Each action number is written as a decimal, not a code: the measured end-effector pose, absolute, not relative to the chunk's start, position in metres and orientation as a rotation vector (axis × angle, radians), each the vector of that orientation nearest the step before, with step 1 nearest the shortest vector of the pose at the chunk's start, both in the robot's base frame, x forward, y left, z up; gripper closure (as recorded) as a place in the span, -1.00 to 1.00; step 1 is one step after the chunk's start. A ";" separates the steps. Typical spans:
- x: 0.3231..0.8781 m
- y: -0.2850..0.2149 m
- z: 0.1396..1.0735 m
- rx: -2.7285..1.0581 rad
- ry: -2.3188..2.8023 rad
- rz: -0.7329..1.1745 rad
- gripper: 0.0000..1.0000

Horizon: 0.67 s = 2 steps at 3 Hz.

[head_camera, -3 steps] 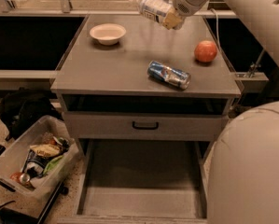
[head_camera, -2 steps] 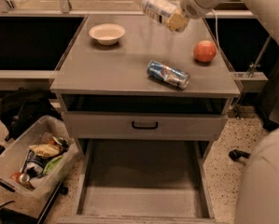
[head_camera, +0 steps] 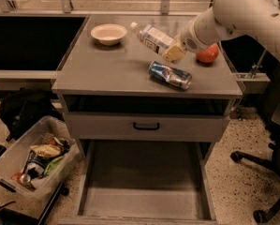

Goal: Pick blue plastic bottle from middle drawer and place on counter

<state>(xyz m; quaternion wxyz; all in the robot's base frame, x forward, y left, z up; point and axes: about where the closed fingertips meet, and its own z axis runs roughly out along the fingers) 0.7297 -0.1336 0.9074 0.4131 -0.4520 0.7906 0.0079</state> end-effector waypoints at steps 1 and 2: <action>0.730 -0.134 0.908 -1.137 1.988 0.020 1.00; 0.730 -0.133 0.907 -1.137 1.988 0.020 0.63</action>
Offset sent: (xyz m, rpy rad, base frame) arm 0.0001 0.0001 0.0001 -0.0001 -0.0002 0.0001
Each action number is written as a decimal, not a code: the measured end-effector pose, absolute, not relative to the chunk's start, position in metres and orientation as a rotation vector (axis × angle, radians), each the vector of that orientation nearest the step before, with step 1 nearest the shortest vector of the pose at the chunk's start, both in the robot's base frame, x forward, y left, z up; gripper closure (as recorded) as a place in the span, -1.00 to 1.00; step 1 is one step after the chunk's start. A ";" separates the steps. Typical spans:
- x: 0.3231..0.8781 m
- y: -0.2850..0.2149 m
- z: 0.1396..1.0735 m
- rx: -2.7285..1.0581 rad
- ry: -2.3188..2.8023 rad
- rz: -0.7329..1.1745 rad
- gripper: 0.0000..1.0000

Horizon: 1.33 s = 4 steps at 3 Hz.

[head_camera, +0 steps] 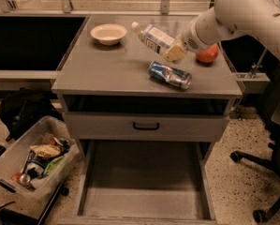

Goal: Pick blue plastic bottle from middle drawer and place on counter

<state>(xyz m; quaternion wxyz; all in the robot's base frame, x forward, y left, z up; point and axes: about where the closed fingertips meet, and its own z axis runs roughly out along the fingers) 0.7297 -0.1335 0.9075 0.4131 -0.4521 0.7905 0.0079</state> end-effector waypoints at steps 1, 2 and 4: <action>0.730 -0.133 0.907 -1.137 1.988 0.020 0.16; 0.730 -0.133 0.907 -1.137 1.988 0.020 -0.30; 0.730 -0.133 0.907 -1.137 1.988 0.020 -1.00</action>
Offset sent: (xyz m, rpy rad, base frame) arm 0.0000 0.0000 0.0000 0.0000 0.0000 0.0000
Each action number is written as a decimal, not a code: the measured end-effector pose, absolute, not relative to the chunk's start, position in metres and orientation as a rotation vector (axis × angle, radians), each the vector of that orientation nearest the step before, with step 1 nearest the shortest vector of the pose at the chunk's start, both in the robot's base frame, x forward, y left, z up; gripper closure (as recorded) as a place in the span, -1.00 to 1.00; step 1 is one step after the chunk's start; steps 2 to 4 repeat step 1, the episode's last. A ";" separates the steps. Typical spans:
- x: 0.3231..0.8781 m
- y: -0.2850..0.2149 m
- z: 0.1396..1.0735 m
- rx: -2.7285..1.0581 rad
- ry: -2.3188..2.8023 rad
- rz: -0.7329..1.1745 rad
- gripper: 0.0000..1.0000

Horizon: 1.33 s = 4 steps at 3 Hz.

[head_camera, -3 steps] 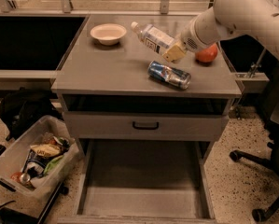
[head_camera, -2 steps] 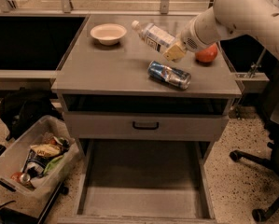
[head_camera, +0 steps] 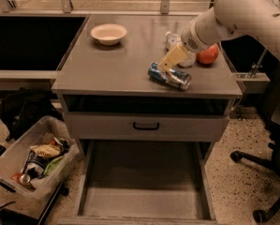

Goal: Pick blue plastic bottle from middle drawer and place on counter

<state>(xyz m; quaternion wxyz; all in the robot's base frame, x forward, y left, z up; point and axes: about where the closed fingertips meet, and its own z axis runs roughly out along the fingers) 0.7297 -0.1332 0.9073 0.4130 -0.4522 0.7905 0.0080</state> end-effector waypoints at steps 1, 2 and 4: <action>0.730 -0.133 0.907 -1.137 1.988 0.020 -1.00; 0.730 -0.133 0.907 -1.137 1.988 0.020 -1.00; 0.730 -0.133 0.907 -1.137 1.988 0.020 -1.00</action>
Offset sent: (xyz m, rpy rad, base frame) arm 0.0000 0.0000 0.0000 0.0000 0.0000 0.0000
